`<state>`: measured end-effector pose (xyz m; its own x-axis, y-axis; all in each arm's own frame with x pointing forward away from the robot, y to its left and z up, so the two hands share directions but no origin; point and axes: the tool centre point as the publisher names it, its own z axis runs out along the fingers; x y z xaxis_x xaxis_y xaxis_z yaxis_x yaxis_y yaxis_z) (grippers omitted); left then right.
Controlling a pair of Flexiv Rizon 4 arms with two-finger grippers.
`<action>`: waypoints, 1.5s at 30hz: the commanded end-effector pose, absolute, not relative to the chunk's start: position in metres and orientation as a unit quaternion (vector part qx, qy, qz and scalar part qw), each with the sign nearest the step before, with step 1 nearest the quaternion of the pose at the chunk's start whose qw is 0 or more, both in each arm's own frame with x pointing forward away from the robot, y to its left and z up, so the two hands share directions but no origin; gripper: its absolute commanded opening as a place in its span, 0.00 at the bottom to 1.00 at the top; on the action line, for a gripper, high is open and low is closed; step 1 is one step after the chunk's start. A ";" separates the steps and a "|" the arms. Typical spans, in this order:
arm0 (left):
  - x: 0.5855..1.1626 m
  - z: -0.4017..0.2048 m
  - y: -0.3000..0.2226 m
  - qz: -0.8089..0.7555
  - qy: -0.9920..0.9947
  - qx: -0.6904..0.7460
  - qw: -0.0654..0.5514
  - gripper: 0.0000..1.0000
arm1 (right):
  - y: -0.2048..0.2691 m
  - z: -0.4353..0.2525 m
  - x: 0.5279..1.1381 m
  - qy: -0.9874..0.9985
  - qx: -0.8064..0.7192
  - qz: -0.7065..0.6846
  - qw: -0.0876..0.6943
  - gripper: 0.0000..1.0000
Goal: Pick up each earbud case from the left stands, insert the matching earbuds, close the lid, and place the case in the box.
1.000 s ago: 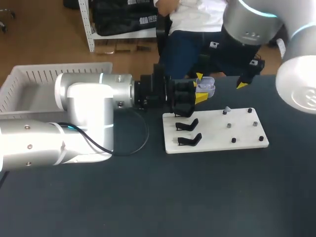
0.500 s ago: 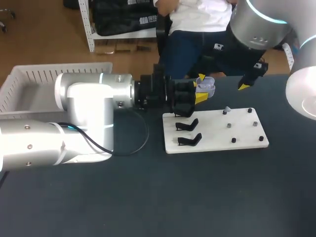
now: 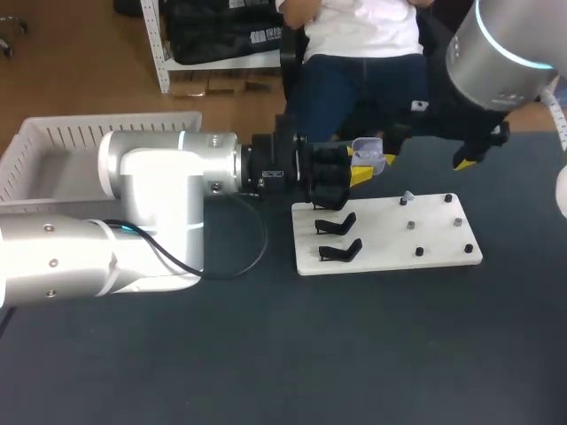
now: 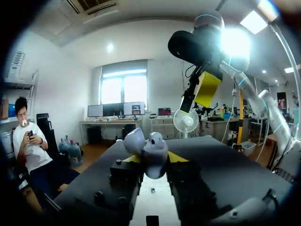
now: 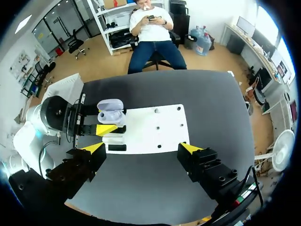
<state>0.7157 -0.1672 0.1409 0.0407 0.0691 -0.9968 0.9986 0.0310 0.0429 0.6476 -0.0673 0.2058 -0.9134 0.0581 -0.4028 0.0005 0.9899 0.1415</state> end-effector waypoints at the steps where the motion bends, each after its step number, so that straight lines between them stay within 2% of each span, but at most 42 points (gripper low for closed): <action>1: 0.714 0.140 -0.167 -0.462 0.514 0.517 0.505 0.00 | -0.082 0.197 0.652 0.980 0.011 0.071 0.187 1.00; 10: 0.714 0.140 -0.167 -0.462 0.514 0.517 0.505 0.00 | -0.100 0.158 0.665 0.976 0.009 0.078 0.203 1.00; 16: 0.714 0.140 -0.167 -0.462 0.514 0.517 0.505 0.00 | -0.105 0.117 0.692 0.981 0.001 0.035 0.193 1.00; 36: 0.714 0.140 -0.167 -0.462 0.514 0.517 0.505 0.00 | -0.105 0.117 0.692 0.981 0.001 0.035 0.193 1.00; 45: 0.714 0.140 -0.167 -0.462 0.514 0.517 0.505 0.00 | -0.102 0.091 0.708 0.982 0.042 0.066 0.172 1.00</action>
<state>0.7157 -0.1673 0.1409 0.0405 0.0693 -0.9968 0.9986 0.0310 0.0428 0.6971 -0.1031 0.1016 -0.9325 0.1104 -0.3439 0.0653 0.9880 0.1402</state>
